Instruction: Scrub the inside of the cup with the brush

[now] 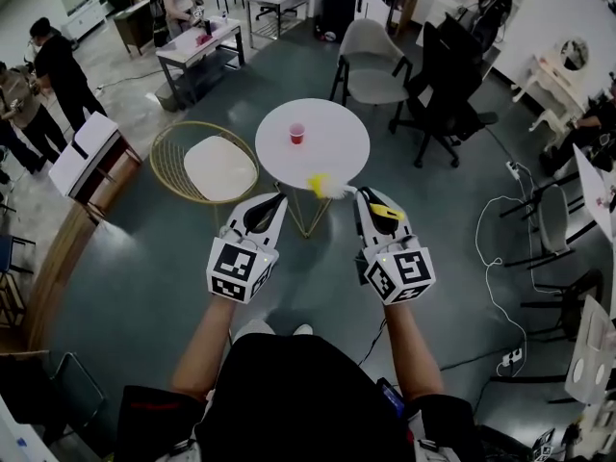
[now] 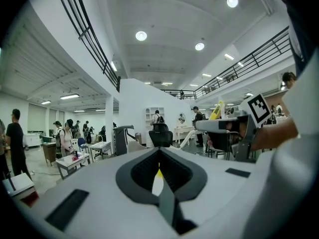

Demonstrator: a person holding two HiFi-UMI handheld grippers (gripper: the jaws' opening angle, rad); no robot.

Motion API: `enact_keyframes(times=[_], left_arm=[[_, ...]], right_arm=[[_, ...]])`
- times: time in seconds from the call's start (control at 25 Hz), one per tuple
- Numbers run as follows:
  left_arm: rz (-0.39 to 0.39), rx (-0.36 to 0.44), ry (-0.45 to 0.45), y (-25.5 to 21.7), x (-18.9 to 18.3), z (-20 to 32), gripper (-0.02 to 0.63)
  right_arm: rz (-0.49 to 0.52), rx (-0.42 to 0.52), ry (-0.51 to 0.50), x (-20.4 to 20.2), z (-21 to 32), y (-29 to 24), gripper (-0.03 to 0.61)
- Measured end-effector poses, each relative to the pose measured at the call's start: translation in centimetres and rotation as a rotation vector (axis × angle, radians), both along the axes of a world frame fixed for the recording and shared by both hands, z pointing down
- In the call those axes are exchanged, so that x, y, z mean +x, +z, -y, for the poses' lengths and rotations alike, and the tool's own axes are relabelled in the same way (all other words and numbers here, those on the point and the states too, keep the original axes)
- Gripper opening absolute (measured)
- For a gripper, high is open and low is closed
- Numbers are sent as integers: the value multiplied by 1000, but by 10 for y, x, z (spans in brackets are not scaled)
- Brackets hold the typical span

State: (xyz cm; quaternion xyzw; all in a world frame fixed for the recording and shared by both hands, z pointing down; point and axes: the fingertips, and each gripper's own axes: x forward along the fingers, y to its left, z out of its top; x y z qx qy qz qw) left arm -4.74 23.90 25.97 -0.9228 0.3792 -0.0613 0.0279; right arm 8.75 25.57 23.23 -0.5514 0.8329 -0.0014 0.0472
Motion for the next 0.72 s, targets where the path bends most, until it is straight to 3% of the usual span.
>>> enact_keyframes(times=[0.72], left_arm=[[2, -5, -11, 0, 23, 33, 12]], right_arm=[[25, -2, -11, 24, 36, 4, 44]])
